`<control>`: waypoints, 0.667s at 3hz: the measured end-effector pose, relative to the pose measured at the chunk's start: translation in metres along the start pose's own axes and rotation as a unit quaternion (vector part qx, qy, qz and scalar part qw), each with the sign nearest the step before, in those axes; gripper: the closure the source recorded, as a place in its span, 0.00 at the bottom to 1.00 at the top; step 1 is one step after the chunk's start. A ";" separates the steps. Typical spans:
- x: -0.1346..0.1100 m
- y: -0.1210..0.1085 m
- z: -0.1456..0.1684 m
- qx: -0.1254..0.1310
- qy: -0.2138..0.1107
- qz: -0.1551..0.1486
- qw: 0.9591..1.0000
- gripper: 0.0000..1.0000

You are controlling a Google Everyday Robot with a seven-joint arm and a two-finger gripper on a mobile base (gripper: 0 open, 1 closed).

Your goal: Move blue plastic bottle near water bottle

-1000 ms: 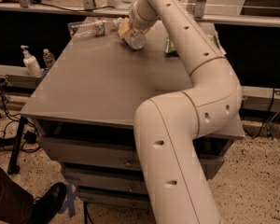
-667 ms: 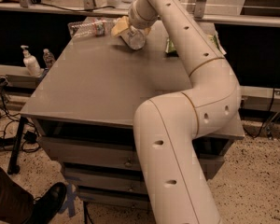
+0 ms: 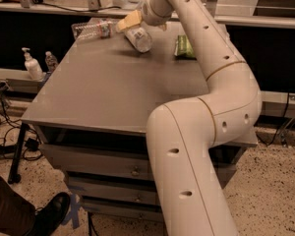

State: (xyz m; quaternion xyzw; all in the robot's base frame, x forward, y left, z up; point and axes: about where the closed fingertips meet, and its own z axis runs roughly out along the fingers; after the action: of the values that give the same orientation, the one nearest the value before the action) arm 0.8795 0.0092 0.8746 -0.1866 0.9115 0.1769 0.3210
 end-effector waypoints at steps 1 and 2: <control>-0.011 -0.023 -0.041 0.011 -0.032 -0.007 0.999 0.00; -0.016 -0.043 -0.110 -0.002 -0.076 -0.030 0.997 0.00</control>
Offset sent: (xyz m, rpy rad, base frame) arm -0.1684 -0.1265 0.1030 0.0800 -0.3180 0.0731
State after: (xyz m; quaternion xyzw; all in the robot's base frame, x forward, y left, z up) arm 0.8532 -0.0730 0.9567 -0.2005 0.8781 0.1825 0.3944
